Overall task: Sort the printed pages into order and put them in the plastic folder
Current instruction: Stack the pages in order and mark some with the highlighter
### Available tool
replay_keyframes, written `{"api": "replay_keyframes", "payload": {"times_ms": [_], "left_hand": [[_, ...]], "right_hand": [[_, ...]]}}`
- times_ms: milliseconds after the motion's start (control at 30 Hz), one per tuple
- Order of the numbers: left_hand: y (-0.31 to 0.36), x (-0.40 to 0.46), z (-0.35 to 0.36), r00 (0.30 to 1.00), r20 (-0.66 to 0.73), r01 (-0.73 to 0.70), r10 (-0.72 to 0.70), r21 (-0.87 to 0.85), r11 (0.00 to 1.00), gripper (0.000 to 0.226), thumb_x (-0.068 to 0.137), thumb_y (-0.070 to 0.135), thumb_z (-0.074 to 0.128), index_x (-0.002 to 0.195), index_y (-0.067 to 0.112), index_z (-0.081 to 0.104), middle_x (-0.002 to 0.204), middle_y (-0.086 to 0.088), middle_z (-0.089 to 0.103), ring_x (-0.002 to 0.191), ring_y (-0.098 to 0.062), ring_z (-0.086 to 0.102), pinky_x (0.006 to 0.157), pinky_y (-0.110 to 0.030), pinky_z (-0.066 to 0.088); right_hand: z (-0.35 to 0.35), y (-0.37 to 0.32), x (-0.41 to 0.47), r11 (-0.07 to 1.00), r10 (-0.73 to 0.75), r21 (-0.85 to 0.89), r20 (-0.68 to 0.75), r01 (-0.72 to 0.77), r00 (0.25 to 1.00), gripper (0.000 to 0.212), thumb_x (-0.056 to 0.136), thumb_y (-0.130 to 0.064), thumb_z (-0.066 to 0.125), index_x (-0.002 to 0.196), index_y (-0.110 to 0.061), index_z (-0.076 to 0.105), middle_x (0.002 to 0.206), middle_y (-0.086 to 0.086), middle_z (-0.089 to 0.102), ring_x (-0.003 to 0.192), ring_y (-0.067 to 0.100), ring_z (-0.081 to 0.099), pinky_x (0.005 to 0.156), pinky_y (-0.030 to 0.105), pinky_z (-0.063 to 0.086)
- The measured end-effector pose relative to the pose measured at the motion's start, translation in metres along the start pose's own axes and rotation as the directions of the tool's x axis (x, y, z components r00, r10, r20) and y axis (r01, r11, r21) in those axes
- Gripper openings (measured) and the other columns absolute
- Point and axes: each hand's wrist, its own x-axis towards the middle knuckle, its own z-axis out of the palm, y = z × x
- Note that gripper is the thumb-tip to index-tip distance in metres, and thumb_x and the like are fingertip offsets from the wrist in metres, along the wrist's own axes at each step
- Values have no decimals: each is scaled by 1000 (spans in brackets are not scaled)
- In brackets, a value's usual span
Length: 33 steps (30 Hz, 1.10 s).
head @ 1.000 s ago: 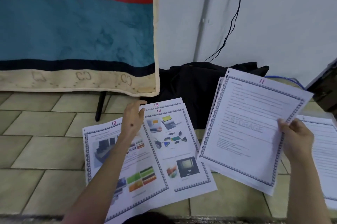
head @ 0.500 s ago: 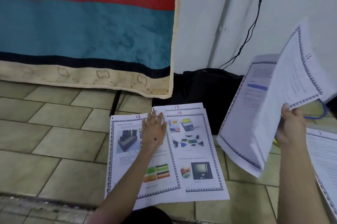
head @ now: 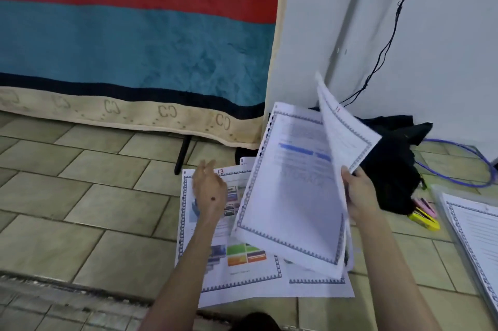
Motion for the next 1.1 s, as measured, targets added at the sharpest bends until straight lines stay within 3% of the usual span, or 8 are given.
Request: {"api": "replay_keyframes", "payload": {"times_ms": [133, 267, 400, 533, 667, 767, 1000, 1100], "left_hand": [[-41, 14, -32, 915, -88, 393, -394, -26, 919, 42, 85, 1, 47, 127, 0, 45, 133, -24, 43, 120, -40, 40, 98, -45, 37], [-53, 16, -40, 898, 66, 440, -435, -87, 894, 42, 88, 4, 48, 128, -6, 38, 123, -29, 51, 110, -41, 52, 84, -40, 48], [-57, 17, -44, 915, 116, 396, -386, -81, 915, 12, 85, 3, 51, 90, -2, 60, 104, -22, 67, 81, -27, 59, 67, -30, 45], [-48, 13, -50, 936, 144, 346, -321, -221, 912, 24, 93, 13, 48, 109, 2, 62, 110, -17, 66, 98, -32, 61, 81, -32, 46], [-47, 11, -57, 843, 434, 523, -319, -523, 673, 35, 89, 46, 57, 86, 12, 65, 88, -9, 70, 87, -26, 66, 85, -40, 52], [-56, 8, -63, 839, 498, 483, -217, -503, 717, 28, 78, 25, 74, 98, 6, 68, 100, -16, 71, 88, -27, 69, 85, -44, 55], [-51, 19, -75, 826, 562, 429, 42, -674, 601, 25, 87, 3, 58, 112, 5, 63, 118, -18, 65, 90, -22, 70, 74, -34, 59], [-25, 17, -68, 748, 650, 483, 134, -672, 561, 29, 94, 13, 49, 119, 5, 59, 117, -13, 65, 94, -21, 69, 77, -35, 58]], "right_hand": [[6, 30, -9, 920, -77, -389, -66, 46, 995, 27, 95, -3, 47, 120, 3, 55, 120, 18, 59, 101, 27, 55, 87, 28, 40], [8, 43, -10, 817, -78, -575, -58, 31, 995, 28, 91, 1, 48, 117, 7, 55, 119, 23, 61, 109, 37, 56, 83, 33, 41], [15, 42, -21, 841, 49, -540, 86, 5, 995, 32, 85, 2, 62, 116, 1, 57, 114, 17, 64, 105, 33, 61, 94, 43, 49], [31, 46, -35, 871, 106, -490, 245, 29, 964, 18, 86, 4, 61, 100, -8, 64, 112, 14, 68, 101, 29, 65, 94, 46, 51], [59, 58, -58, 903, 158, -429, 309, -11, 938, 25, 87, 3, 60, 96, -20, 62, 104, 4, 70, 96, 24, 67, 90, 43, 54], [72, 68, -74, 931, 183, -360, 345, -50, 920, 29, 87, 6, 58, 106, -15, 62, 105, 3, 69, 98, 23, 67, 90, 40, 54], [58, 63, -73, 979, 87, -202, 375, -10, 923, 64, 74, -16, 80, 127, -25, 45, 119, -4, 62, 107, 18, 63, 92, 39, 53], [35, 48, -63, 978, 127, -206, 454, -35, 882, 29, 80, -7, 72, 108, -10, 64, 110, 9, 71, 97, 26, 70, 81, 39, 58]]}}
